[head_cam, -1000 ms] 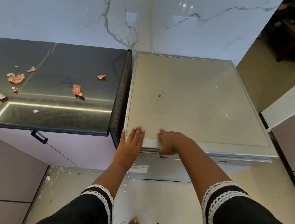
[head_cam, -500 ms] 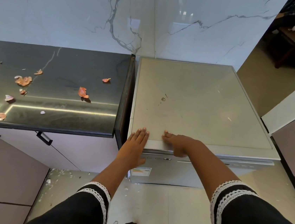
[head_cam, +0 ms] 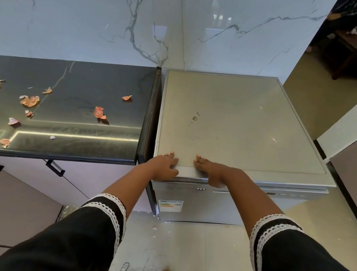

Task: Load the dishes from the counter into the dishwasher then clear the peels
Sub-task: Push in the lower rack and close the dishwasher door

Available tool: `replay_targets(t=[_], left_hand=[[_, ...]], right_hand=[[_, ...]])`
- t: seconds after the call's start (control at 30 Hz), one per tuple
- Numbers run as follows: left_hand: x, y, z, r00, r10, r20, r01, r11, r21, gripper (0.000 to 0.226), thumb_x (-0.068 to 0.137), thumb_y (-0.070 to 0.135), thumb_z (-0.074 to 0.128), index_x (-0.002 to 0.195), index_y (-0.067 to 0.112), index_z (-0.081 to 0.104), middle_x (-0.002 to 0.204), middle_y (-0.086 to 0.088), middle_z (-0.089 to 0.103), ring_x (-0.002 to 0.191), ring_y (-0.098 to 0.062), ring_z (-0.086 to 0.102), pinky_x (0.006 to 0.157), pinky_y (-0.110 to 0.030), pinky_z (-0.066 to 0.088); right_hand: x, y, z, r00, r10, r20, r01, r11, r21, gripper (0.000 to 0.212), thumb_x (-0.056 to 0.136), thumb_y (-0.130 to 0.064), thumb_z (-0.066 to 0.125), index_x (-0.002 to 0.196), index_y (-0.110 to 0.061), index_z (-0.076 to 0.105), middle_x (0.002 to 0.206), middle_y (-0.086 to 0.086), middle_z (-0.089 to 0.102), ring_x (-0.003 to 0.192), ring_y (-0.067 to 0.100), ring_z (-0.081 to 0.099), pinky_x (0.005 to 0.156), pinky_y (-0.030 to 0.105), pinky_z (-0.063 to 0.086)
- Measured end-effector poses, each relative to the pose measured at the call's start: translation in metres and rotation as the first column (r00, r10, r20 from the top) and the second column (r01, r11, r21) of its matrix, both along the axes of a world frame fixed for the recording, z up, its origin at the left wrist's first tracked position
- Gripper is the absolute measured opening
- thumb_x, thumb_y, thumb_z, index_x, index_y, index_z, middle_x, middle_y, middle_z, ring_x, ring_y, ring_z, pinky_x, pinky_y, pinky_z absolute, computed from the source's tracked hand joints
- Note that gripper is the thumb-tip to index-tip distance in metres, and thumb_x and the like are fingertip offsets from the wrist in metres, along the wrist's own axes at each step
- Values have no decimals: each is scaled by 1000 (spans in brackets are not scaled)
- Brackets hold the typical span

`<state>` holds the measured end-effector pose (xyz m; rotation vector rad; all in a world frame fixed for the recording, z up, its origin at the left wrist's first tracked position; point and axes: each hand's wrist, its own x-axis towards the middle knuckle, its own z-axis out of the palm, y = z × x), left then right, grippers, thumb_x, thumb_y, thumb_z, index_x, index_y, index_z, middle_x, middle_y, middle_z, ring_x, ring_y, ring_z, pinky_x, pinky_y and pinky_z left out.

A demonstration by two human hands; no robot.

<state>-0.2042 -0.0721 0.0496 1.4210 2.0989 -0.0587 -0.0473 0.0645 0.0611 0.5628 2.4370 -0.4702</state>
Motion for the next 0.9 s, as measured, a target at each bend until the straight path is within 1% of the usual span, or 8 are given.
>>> replay_targets(t=[0.17, 0.33, 0.43, 0.57, 0.63, 0.73, 0.83, 0.9], left_hand=[[2, 1, 2, 1000, 4, -6, -4, 999, -36, 63, 101, 34, 38, 154, 14, 12, 162, -7, -2, 149, -25, 7, 119, -37, 11], [13, 1, -2, 996, -7, -88, 6, 1000, -12, 72, 97, 42, 43, 154, 11, 11, 162, -10, -3, 149, -25, 7, 120, -42, 16], [13, -5, -12, 976, -42, -215, 44, 999, 4, 74, 97, 50, 40, 155, 16, 10, 162, -9, -2, 149, -24, 0, 120, -46, 5], [12, -6, -12, 902, -42, -429, 56, 998, 21, 71, 95, 63, 27, 154, 26, 10, 161, -9, -10, 144, -32, -23, 113, -57, -14], [14, -1, -3, 873, 51, -484, 26, 988, 150, 74, 95, 66, 21, 155, 27, 2, 159, -8, -22, 140, -33, -32, 111, -59, -18], [11, 8, 12, 820, 235, -522, -3, 913, 407, 77, 93, 68, 11, 153, 26, -11, 155, -7, -33, 138, -31, -38, 112, -58, -18], [8, 13, 25, 771, 384, -509, -38, 825, 564, 80, 89, 70, 4, 153, 24, -11, 158, -8, -26, 144, -31, -26, 115, -56, -14], [5, 14, 30, 752, 461, -472, -66, 765, 641, 82, 90, 69, 12, 155, 21, -3, 161, -11, -13, 148, -31, -13, 117, -54, -8]], right_hand=[[-3, -2, 5, 1000, -4, 10, 5, 1000, -3, 76, 94, 6, 39, 155, -11, -2, 162, 5, -13, 150, 18, -3, 117, 27, 3], [-8, -7, 15, 1000, -2, 17, 2, 1000, 19, 73, 95, -1, 44, 155, -10, 2, 163, 6, -9, 150, 19, 4, 117, 29, 8], [-7, -11, 12, 999, 5, 37, -7, 999, 39, 75, 95, -2, 44, 155, -10, 2, 163, 5, -10, 150, 18, 2, 119, 32, 7], [-8, -14, 12, 993, 72, 91, -91, 971, 222, 74, 96, -15, 47, 156, -17, 5, 163, 1, -8, 150, 19, 3, 120, 51, 7], [-11, -17, 13, 996, 87, 21, -89, 933, 350, 73, 98, -26, 47, 156, -20, 4, 163, 4, -11, 150, 23, -5, 119, 53, 1], [-18, -19, 22, 982, 100, -159, -6, 861, 509, 76, 101, -46, 36, 154, -21, -13, 159, 6, -24, 148, 24, -19, 118, 54, -8], [-23, -16, 36, 942, 113, -315, 98, 807, 583, 80, 100, -57, 25, 149, -17, -25, 155, 6, -32, 145, 23, -26, 118, 52, -11], [-26, -10, 43, 912, 108, -395, 168, 781, 602, 81, 99, -59, 21, 148, -15, -27, 154, 6, -35, 144, 23, -28, 117, 50, -14]])
